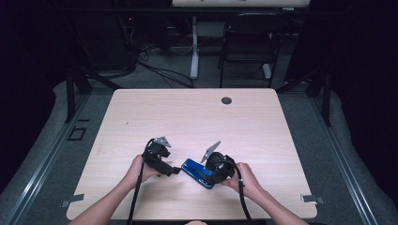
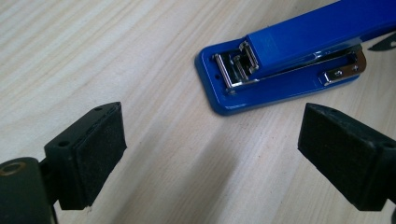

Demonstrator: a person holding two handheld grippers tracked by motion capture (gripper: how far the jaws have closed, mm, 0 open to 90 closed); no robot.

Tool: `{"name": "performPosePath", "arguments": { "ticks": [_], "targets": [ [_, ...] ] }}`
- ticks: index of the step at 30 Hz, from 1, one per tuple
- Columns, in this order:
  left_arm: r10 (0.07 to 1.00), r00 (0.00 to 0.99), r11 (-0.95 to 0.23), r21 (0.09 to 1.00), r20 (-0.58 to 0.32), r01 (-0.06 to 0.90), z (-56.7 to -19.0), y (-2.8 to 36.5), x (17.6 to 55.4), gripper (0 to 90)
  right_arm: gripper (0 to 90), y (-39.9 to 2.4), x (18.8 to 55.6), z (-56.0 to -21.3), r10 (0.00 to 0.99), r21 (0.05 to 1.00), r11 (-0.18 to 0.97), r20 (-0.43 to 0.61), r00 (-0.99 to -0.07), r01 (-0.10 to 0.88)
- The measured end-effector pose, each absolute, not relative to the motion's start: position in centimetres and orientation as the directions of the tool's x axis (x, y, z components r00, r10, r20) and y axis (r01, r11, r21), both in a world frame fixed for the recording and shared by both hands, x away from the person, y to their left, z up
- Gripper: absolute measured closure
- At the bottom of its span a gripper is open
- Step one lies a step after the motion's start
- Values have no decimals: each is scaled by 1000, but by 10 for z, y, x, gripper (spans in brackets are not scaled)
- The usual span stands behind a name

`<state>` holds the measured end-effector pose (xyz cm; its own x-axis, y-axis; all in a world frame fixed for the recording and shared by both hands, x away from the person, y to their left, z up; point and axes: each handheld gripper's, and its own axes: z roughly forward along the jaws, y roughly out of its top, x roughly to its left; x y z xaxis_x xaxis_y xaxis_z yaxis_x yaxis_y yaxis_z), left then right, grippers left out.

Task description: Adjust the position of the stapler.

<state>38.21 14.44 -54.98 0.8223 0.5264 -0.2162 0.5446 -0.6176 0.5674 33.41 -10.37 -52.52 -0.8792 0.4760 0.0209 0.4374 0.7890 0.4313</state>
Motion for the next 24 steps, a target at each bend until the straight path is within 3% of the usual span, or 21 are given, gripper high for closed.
{"name": "performPosePath", "arguments": {
  "ticks": [15,24],
  "targets": [
    [478,855,-634,594,-201,495,-551,131,379,152,655,-119,340,-522,425,420,822,1,-905,386],
    [411,890,-670,596,-200,443,-559,105,382,172,598,-127,339,-518,446,402,813,37,-894,422]
  ]
}}
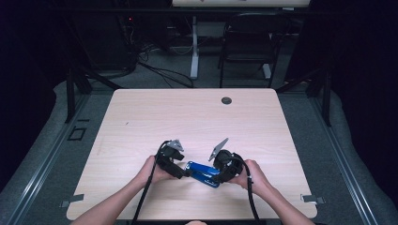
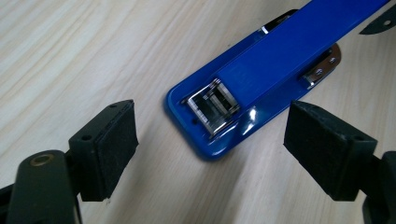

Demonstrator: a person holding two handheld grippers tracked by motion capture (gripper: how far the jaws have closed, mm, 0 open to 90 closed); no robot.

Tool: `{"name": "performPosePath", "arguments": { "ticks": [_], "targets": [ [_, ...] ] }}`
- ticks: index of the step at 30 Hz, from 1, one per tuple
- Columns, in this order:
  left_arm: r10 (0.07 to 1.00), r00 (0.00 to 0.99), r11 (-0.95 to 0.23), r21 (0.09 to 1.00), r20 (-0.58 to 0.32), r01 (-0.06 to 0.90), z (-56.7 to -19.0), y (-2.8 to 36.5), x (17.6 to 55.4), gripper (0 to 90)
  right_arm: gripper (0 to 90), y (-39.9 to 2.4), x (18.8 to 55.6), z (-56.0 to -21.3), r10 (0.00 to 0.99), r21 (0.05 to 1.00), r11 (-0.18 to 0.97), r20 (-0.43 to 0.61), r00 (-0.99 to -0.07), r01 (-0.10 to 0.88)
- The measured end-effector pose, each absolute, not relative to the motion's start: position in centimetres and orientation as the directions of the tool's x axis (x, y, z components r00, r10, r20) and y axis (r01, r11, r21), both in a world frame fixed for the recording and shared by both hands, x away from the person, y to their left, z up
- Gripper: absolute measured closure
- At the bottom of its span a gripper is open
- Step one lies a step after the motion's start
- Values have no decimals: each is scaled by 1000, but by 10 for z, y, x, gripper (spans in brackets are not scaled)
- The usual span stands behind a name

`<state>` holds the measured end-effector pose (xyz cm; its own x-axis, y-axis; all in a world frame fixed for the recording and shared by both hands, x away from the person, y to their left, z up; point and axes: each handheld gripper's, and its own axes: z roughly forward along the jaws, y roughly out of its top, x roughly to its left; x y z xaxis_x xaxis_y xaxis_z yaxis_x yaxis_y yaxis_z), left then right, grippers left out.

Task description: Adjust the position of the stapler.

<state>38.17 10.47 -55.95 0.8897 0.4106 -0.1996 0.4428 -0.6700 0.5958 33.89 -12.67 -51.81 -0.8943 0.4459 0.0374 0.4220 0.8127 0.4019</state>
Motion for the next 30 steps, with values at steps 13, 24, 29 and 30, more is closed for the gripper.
{"name": "performPosePath", "arguments": {
  "ticks": [13,24,29,30],
  "targets": [
    [315,918,-662,638,-241,394,-563,92,388,283,619,-130,339,-522,476,383,803,50,-878,457],
    [310,926,-672,639,-217,374,-563,91,385,328,605,-131,340,-520,480,363,812,30,-877,457],
    [310,926,-677,634,-215,374,-563,89,383,350,602,-131,340,-520,487,369,808,18,-873,459],
    [312,925,-677,633,-216,376,-563,89,383,352,598,-131,339,-520,486,365,812,12,-874,456]
  ]
}}
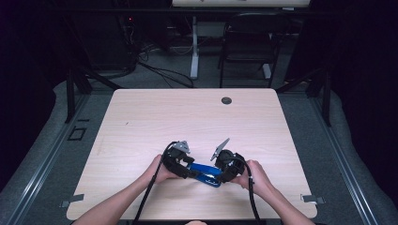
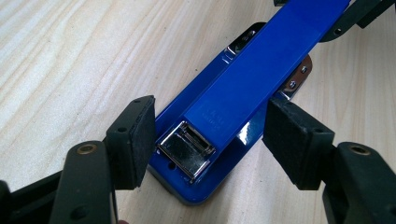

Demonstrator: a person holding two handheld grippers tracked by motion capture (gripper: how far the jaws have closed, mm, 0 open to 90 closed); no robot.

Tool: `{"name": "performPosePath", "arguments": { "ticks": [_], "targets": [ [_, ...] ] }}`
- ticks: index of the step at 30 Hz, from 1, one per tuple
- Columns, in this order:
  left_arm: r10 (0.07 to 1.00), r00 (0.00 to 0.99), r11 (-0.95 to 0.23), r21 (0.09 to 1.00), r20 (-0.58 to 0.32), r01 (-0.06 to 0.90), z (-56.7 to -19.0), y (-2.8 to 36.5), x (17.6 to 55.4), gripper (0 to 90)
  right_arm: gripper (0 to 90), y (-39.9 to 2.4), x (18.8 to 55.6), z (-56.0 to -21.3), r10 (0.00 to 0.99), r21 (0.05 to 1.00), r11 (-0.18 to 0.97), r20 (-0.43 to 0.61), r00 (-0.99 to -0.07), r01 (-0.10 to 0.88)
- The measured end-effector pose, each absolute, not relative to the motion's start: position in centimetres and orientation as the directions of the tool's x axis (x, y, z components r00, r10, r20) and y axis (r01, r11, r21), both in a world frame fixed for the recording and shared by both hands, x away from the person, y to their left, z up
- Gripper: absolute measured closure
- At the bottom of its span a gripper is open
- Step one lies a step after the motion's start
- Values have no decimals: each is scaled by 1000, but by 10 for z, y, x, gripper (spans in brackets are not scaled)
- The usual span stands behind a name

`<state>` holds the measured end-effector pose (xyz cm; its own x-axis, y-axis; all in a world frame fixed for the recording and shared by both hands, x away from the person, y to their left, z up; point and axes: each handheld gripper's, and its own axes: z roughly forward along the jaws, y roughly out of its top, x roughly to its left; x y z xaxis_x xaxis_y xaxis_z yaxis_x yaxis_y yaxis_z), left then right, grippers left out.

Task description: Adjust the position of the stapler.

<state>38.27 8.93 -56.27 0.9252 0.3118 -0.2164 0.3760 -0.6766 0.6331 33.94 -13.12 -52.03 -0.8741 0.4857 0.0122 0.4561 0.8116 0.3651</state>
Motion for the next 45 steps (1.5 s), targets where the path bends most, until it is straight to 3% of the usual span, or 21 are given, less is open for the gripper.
{"name": "performPosePath", "arguments": {
  "ticks": [11,14,17,25,28,45],
  "targets": [
    [307,927,-690,622,-214,371,-561,90,380,387,567,-134,340,-521,505,354,803,22,-863,479],
    [281,927,-683,627,-249,375,-562,89,379,446,574,-134,340,-521,512,350,807,-12,-859,476],
    [294,935,-705,615,-201,354,-560,82,373,461,571,-137,342,-521,519,350,801,-5,-855,485],
    [299,930,-701,612,-215,367,-560,82,371,515,577,-138,343,-522,529,337,810,-62,-847,481],
    [300,930,-702,612,-210,365,-560,80,370,519,571,-142,348,-526,542,345,793,-23,-840,502],
    [344,916,-691,604,-207,397,-559,79,368,551,584,-145,358,-530,562,366,772,-11,-827,520]
  ]
}}
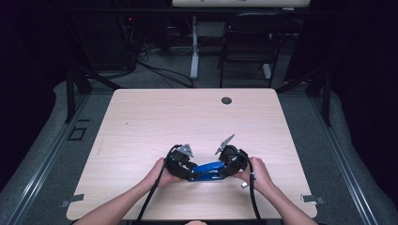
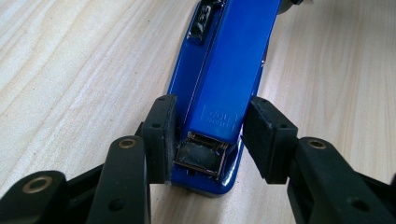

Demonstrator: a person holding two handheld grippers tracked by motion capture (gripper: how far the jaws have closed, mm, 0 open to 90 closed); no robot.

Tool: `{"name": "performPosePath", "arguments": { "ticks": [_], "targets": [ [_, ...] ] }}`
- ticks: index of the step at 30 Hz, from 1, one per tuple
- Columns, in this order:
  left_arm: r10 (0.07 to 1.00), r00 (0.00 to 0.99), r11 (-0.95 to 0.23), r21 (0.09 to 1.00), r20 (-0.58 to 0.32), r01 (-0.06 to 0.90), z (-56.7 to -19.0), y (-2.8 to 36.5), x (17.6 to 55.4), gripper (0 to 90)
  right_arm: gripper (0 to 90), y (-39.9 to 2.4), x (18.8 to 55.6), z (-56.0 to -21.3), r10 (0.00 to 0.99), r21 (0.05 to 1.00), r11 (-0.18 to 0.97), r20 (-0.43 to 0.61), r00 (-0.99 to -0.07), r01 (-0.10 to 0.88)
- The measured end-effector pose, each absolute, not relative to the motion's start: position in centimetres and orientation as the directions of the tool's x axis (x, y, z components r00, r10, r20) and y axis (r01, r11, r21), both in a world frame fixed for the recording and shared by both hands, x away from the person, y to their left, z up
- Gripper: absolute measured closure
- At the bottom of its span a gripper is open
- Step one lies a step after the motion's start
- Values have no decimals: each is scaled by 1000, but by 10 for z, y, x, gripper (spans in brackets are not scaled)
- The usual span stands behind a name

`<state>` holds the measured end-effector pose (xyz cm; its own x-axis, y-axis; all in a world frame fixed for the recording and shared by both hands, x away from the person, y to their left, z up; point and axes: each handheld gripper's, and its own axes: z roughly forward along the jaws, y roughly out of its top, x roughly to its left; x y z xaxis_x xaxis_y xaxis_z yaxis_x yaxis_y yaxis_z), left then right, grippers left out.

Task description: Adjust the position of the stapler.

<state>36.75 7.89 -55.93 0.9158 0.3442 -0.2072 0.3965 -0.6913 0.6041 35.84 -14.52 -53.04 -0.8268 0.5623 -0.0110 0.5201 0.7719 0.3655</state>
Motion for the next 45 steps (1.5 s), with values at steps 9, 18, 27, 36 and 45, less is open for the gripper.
{"name": "performPosePath", "arguments": {
  "ticks": [9,18,27,36,45],
  "targets": [
    [329,926,-715,592,-186,373,-558,72,365,417,406,-155,356,-519,577,406,739,32,-816,538],
    [326,925,-708,598,-195,375,-554,68,371,243,174,-176,355,-513,611,409,706,62,-789,579],
    [334,920,-691,611,-203,386,-548,66,377,140,21,-197,355,-511,654,412,675,48,-755,612],
    [344,920,-691,613,-188,383,-546,57,381,74,0,-214,351,-509,691,447,630,49,-721,635],
    [350,918,-689,613,-187,387,-545,50,384,30,0,-224,348,-509,714,452,611,40,-699,650]
  ]
}}
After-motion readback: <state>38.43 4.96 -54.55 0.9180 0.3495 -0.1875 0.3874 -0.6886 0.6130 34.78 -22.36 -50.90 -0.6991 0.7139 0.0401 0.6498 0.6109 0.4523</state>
